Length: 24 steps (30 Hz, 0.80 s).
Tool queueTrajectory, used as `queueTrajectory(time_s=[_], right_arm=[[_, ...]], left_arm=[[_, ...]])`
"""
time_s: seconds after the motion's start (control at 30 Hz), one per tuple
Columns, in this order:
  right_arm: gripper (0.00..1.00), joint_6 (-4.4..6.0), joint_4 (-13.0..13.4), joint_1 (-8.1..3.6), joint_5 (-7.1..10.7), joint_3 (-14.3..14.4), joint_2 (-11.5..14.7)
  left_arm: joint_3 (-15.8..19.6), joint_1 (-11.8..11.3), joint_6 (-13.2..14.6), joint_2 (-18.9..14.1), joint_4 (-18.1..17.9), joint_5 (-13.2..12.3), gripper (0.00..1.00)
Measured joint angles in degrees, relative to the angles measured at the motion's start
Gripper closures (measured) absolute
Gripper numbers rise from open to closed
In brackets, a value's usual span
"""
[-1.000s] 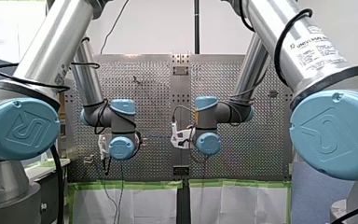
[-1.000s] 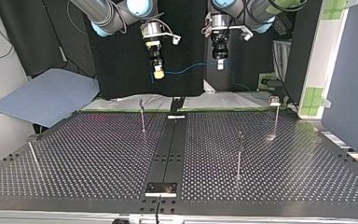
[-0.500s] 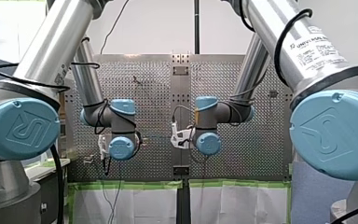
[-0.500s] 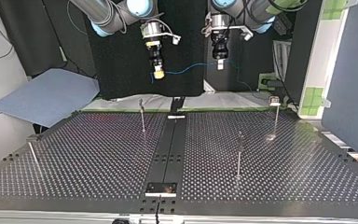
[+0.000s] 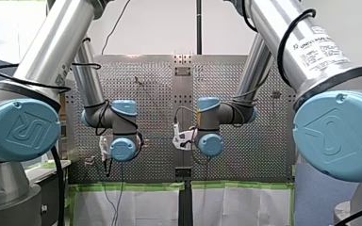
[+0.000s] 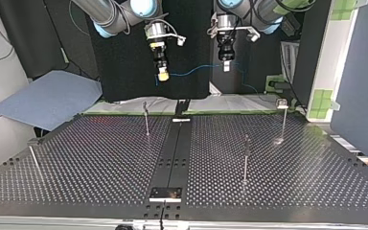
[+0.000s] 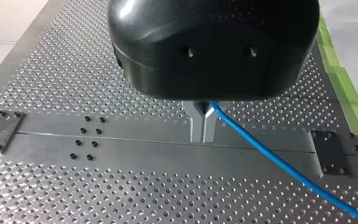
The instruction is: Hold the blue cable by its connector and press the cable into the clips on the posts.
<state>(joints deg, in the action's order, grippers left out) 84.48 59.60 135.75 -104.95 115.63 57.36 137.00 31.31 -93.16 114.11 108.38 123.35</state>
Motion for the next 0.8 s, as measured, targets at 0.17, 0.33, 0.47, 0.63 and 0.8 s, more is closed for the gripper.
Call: queueTrajectory(time_s=[0.17, 0.33, 0.47, 0.63, 0.8], right_arm=[[1.00, 0.00, 0.00, 0.00, 0.00, 0.00, 0.00], [1.00, -0.08, -0.28, 0.20, -0.07, -0.29, -0.24], [1.00, -0.15, -1.34, 0.46, -0.15, -0.75, -1.54], [1.00, -0.17, -1.79, 0.51, -0.17, -0.85, -4.10], [1.00, -0.17, -1.84, 0.53, -0.17, -0.88, -5.29]], left_arm=[[0.02, 0.02, 0.00, 0.00, -0.01, -0.02, 1.00], [0.07, -0.74, 0.40, 0.82, 0.72, -0.01, 1.00], [0.08, -1.53, 0.57, 2.62, 1.20, 0.00, 1.00], [0.09, -1.73, 0.61, 5.23, 1.30, 0.00, 1.00], [0.09, -1.75, 0.61, 6.21, 1.31, 0.00, 1.00]])
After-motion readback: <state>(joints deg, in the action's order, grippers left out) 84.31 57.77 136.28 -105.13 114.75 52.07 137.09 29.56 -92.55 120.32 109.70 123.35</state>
